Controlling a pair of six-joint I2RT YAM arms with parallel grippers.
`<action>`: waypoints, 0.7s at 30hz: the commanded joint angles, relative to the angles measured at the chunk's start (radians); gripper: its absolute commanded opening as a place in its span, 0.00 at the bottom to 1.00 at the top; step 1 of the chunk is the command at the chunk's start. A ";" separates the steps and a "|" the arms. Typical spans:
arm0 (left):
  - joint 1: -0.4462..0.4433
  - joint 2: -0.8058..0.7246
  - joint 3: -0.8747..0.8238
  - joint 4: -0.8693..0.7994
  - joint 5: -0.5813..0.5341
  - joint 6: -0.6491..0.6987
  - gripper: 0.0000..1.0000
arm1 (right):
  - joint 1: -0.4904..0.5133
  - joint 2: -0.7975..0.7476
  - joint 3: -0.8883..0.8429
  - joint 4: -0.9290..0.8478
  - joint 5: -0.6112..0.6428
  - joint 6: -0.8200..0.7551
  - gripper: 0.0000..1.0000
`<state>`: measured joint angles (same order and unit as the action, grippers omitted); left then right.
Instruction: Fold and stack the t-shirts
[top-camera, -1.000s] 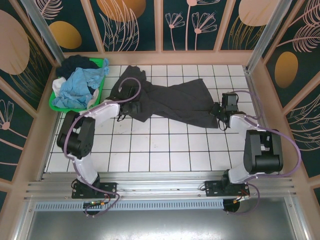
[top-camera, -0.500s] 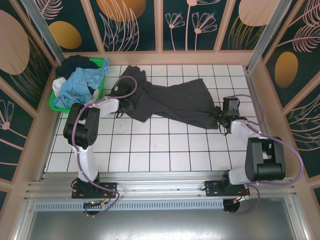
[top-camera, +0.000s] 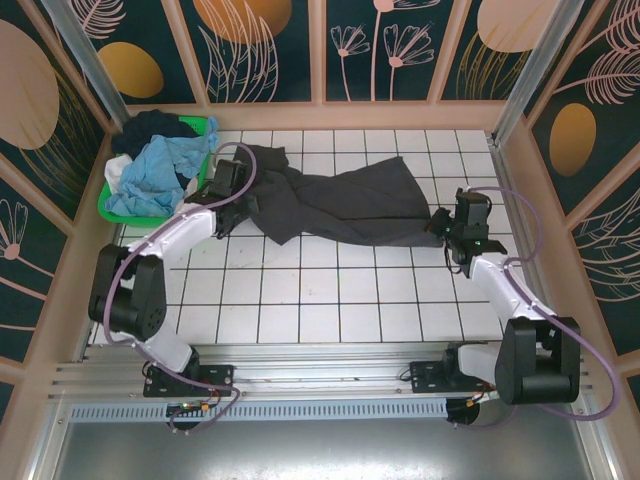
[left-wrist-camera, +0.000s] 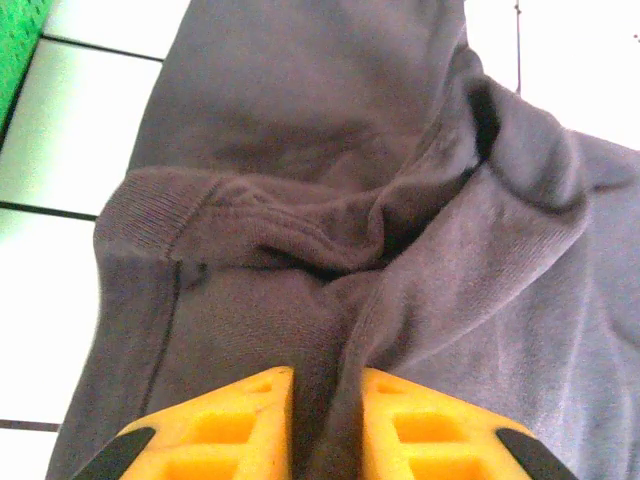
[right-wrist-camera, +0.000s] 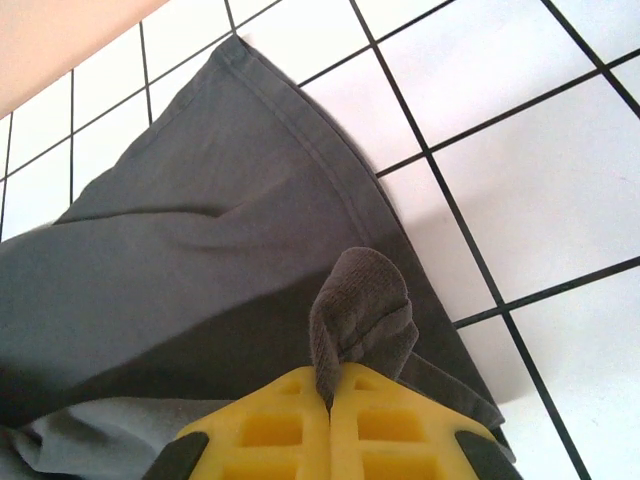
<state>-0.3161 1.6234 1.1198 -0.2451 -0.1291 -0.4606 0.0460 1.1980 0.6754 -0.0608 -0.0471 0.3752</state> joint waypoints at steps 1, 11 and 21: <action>0.001 0.033 -0.044 0.006 0.027 -0.005 0.23 | 0.001 -0.005 -0.027 0.004 -0.018 0.004 0.00; 0.001 0.191 -0.045 0.032 0.024 -0.008 0.43 | 0.010 0.019 -0.040 0.023 -0.047 0.008 0.00; 0.001 0.179 -0.011 0.007 -0.038 -0.006 0.49 | 0.010 0.026 -0.048 0.028 -0.043 0.001 0.00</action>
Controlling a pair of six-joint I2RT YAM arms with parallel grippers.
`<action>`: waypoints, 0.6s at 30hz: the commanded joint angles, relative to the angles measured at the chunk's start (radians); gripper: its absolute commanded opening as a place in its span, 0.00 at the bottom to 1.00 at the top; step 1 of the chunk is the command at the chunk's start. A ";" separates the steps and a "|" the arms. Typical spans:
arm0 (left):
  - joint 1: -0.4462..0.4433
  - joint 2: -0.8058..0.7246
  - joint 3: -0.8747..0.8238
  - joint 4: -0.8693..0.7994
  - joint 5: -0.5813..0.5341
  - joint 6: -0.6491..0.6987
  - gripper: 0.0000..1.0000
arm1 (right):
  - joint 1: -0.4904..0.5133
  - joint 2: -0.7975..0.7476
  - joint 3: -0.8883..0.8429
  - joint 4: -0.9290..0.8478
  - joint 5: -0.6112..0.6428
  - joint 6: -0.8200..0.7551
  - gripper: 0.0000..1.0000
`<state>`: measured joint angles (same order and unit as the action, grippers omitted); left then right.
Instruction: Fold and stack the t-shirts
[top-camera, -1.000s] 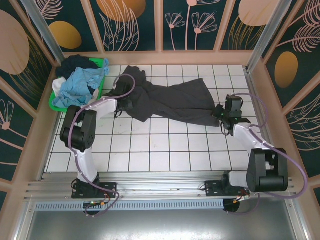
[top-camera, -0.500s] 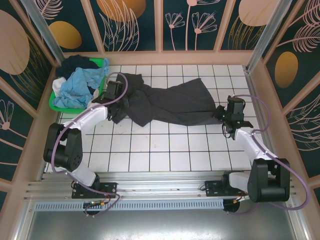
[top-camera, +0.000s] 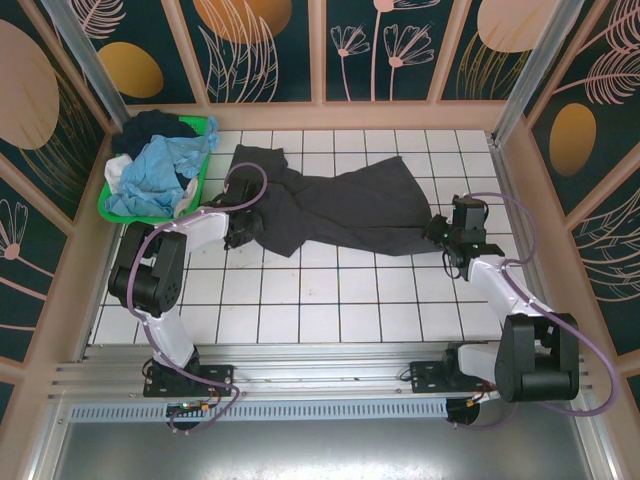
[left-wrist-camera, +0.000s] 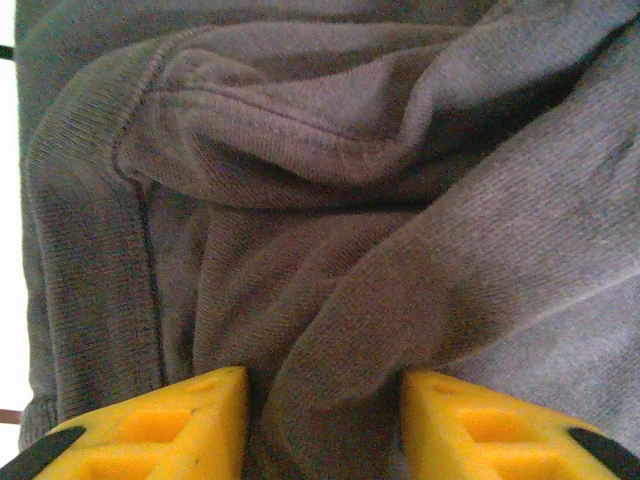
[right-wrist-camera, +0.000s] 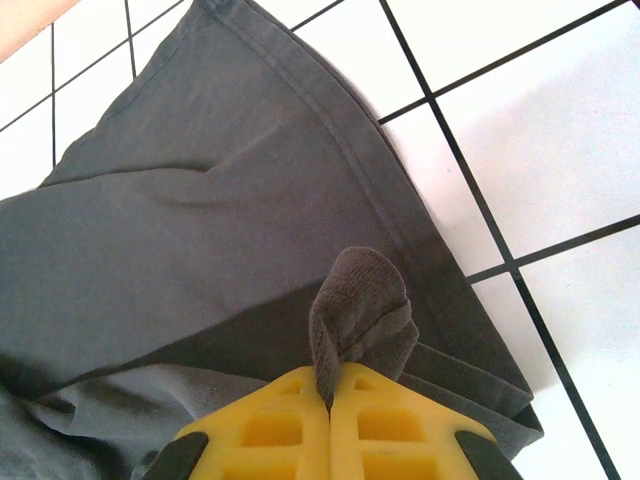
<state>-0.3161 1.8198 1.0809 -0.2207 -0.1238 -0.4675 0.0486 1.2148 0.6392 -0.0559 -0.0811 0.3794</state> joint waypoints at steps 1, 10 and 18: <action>0.001 -0.019 0.030 -0.022 -0.048 0.004 0.51 | 0.007 0.010 -0.012 0.024 -0.010 -0.004 0.00; 0.001 -0.023 0.036 -0.028 -0.028 -0.001 0.46 | 0.006 0.015 -0.023 0.037 -0.019 -0.004 0.00; 0.001 -0.091 0.069 -0.077 -0.044 0.011 0.27 | 0.005 -0.014 -0.028 0.028 -0.008 -0.008 0.00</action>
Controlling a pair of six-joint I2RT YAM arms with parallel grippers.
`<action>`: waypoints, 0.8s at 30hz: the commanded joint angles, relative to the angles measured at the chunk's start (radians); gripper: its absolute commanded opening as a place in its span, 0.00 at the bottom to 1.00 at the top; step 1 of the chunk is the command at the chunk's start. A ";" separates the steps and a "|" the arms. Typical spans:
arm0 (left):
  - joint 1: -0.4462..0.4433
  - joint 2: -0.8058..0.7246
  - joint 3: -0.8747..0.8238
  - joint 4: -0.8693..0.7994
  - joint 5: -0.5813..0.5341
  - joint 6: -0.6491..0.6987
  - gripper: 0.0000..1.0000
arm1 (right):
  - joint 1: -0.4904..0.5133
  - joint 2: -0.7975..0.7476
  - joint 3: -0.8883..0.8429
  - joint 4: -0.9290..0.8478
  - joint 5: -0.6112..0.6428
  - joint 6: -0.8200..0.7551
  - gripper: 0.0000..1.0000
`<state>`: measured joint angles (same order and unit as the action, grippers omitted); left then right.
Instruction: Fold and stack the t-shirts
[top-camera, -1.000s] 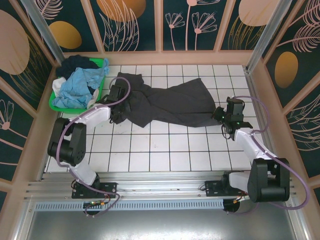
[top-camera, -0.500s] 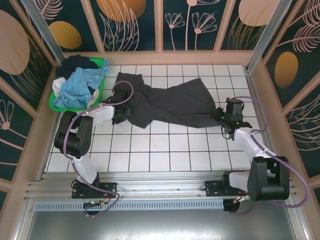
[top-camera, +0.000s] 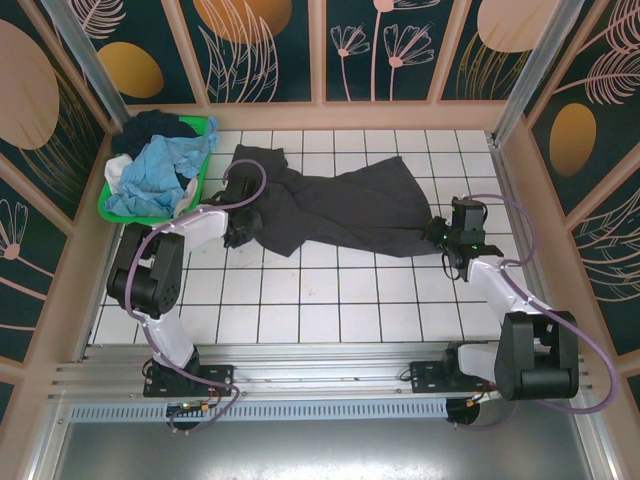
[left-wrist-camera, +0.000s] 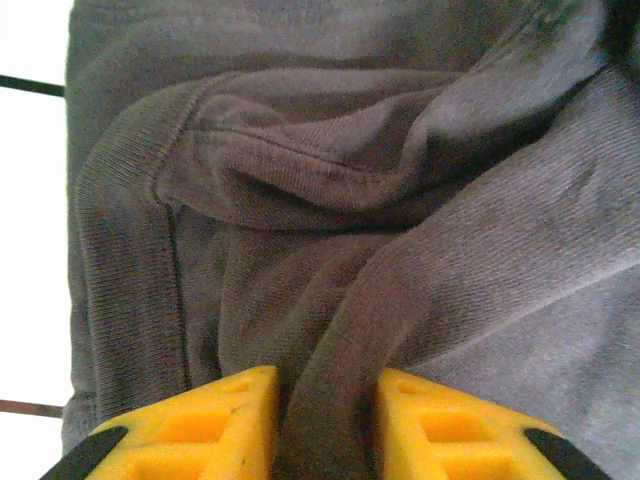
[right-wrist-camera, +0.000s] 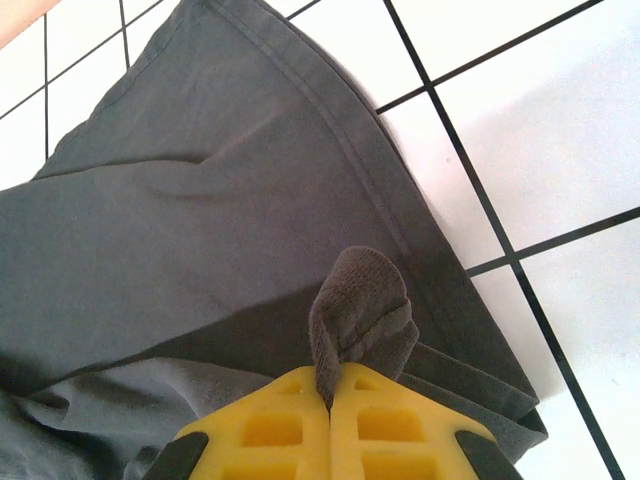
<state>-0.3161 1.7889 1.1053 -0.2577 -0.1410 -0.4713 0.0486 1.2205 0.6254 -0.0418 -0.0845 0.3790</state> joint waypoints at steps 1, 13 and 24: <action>0.001 -0.069 0.053 -0.051 -0.035 0.019 0.24 | 0.006 -0.025 -0.014 0.012 -0.003 -0.009 0.00; 0.001 -0.108 0.040 -0.046 -0.007 0.015 0.13 | 0.006 -0.048 -0.022 -0.003 -0.004 -0.015 0.00; 0.002 -0.017 -0.004 0.001 0.009 -0.021 0.58 | 0.004 -0.034 -0.027 0.002 -0.003 -0.019 0.00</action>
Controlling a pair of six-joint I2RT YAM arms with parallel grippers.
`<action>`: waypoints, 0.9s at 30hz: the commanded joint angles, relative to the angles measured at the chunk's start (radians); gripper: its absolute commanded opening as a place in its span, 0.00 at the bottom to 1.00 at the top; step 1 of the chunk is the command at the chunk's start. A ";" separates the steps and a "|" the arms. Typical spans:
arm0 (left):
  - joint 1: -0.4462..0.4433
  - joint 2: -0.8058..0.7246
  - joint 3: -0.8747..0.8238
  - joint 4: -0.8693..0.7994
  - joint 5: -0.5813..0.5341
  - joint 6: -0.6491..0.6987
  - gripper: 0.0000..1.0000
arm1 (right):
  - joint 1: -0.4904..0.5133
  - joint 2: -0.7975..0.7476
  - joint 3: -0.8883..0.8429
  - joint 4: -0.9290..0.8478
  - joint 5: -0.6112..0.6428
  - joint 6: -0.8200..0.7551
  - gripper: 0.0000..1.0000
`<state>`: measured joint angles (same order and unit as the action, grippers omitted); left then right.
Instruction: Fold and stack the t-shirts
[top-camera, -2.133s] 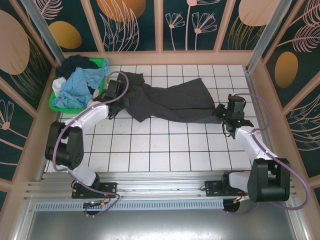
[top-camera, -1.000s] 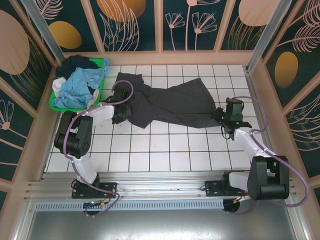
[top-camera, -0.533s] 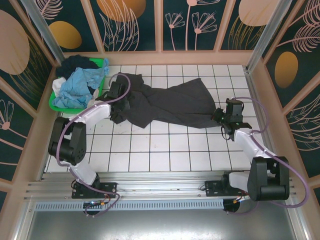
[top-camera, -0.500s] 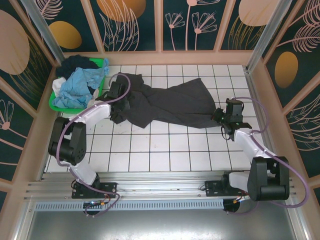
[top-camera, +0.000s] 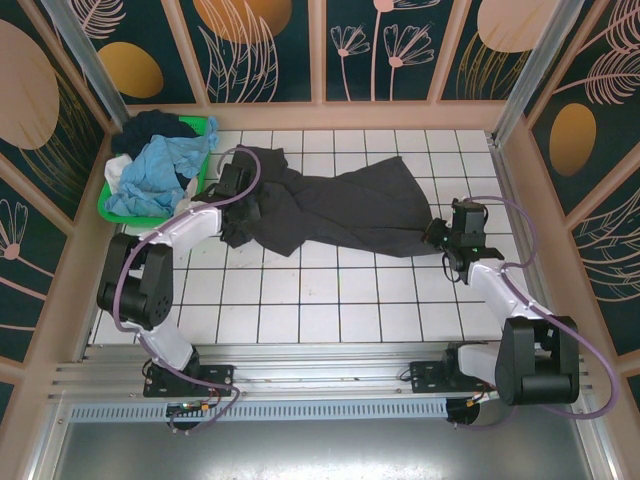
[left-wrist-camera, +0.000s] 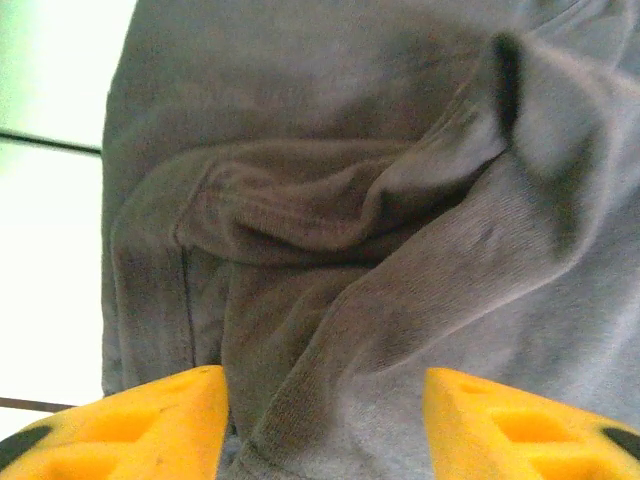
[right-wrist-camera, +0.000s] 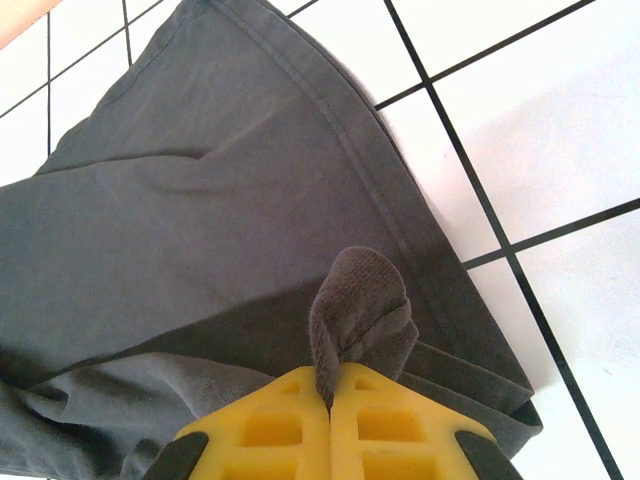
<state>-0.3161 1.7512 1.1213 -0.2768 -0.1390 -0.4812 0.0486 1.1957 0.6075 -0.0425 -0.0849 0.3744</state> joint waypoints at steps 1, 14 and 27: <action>0.002 0.026 -0.022 0.022 0.006 -0.013 0.60 | 0.004 -0.010 -0.010 0.004 -0.003 -0.014 0.00; 0.002 0.008 -0.031 0.048 0.026 -0.013 0.30 | 0.003 -0.008 -0.009 0.005 -0.003 -0.014 0.00; 0.002 -0.269 -0.001 -0.038 0.053 -0.007 0.00 | 0.018 -0.135 0.032 -0.075 -0.016 0.003 0.00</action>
<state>-0.3161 1.5967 1.0992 -0.2783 -0.0967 -0.4911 0.0528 1.1309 0.6075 -0.0814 -0.0917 0.3729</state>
